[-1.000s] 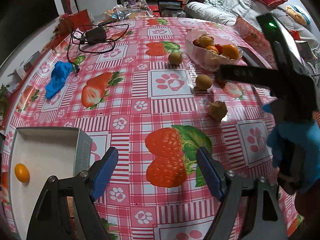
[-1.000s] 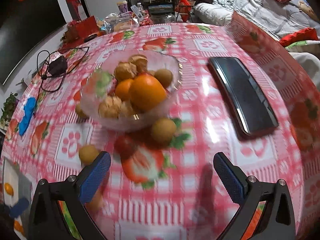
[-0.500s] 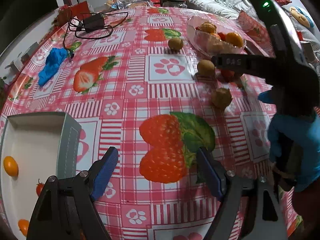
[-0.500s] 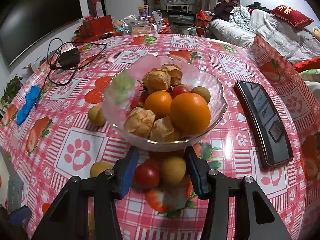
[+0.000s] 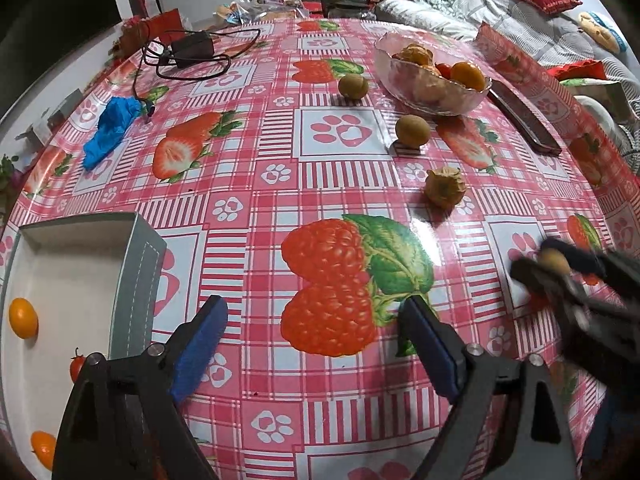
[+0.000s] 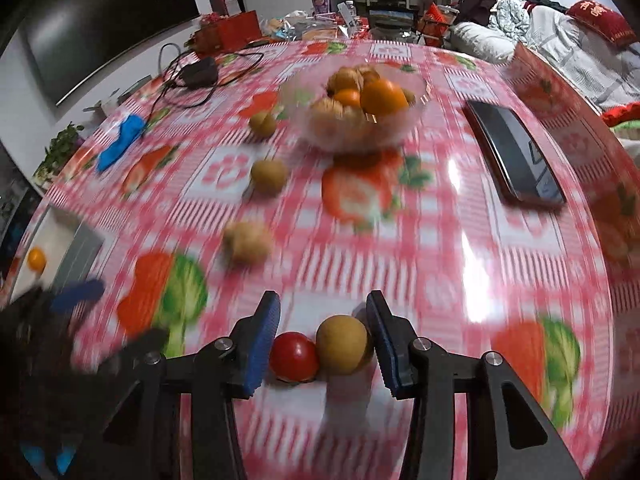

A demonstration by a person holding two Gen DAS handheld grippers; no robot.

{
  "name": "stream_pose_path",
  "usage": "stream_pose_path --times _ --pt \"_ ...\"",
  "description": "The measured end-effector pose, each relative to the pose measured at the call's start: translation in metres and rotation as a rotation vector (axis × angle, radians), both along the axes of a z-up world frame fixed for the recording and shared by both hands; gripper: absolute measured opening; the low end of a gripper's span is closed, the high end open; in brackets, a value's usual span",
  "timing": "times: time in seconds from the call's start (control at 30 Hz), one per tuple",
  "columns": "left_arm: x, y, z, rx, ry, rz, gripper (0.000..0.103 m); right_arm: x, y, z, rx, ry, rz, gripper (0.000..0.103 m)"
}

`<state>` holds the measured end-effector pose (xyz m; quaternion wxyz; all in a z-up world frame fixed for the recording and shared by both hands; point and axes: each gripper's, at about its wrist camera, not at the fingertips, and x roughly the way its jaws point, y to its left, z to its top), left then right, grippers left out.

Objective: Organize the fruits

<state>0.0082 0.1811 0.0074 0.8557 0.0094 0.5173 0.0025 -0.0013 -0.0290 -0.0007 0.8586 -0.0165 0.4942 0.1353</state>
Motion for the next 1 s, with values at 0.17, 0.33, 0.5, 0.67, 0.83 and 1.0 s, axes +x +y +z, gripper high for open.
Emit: stream_pose_path --times 0.17,0.33,0.5,0.67,0.83,1.0 --pt "0.004 -0.006 0.025 0.000 -0.010 -0.037 0.091 -0.023 -0.038 0.013 0.080 -0.046 -0.114 0.097" --pt "0.025 -0.022 0.070 0.001 -0.089 -0.092 0.091 -0.029 -0.081 0.015 0.167 -0.085 -0.250 0.097" --pt "0.060 -0.051 0.064 0.016 -0.093 -0.129 0.088 -0.036 -0.103 0.000 0.205 -0.080 -0.324 0.103" --pt "0.088 -0.069 0.031 0.028 -0.052 -0.107 0.072 -0.041 -0.109 0.000 0.231 -0.097 -0.330 0.103" --pt "0.098 -0.074 0.015 0.013 -0.077 -0.072 0.071 -0.043 -0.114 0.000 0.258 -0.101 -0.330 0.103" --pt "0.115 -0.076 0.003 0.027 -0.072 -0.044 0.053 -0.042 -0.107 -0.001 0.190 -0.090 -0.321 0.103"
